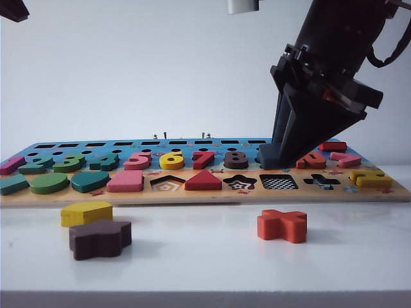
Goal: Insert the cube into the slot.
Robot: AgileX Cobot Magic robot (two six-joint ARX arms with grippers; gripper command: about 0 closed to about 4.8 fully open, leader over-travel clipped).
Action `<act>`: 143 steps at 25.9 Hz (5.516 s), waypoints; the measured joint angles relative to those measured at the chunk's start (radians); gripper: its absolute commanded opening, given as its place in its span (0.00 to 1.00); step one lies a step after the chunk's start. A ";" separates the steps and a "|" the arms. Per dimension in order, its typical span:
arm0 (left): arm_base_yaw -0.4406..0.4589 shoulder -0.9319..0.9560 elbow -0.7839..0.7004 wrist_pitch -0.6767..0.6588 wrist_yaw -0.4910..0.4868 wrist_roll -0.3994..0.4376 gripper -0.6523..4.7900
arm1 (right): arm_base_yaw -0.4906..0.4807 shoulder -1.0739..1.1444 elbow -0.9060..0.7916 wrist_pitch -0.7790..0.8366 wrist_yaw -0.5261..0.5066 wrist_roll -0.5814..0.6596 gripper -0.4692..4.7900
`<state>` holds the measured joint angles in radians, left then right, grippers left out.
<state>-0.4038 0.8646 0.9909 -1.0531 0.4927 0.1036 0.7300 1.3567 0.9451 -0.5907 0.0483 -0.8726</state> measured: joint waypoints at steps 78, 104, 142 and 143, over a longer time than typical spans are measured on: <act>0.000 0.000 0.000 0.019 0.000 -0.019 0.15 | -0.011 0.044 -0.022 0.053 0.005 0.005 0.45; 0.000 0.000 0.000 -0.003 0.000 -0.030 0.15 | -0.011 0.037 -0.022 0.037 0.005 0.027 0.51; 0.000 0.000 0.000 0.027 0.000 -0.030 0.15 | -0.014 -0.321 -0.020 0.150 0.021 0.739 0.52; 0.000 0.000 0.000 0.032 0.000 -0.030 0.15 | -0.021 -0.336 -0.020 0.150 0.022 0.743 0.52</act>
<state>-0.4038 0.8646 0.9909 -1.0206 0.4923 0.0734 0.7094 1.0210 0.9253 -0.4404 0.0704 -0.1291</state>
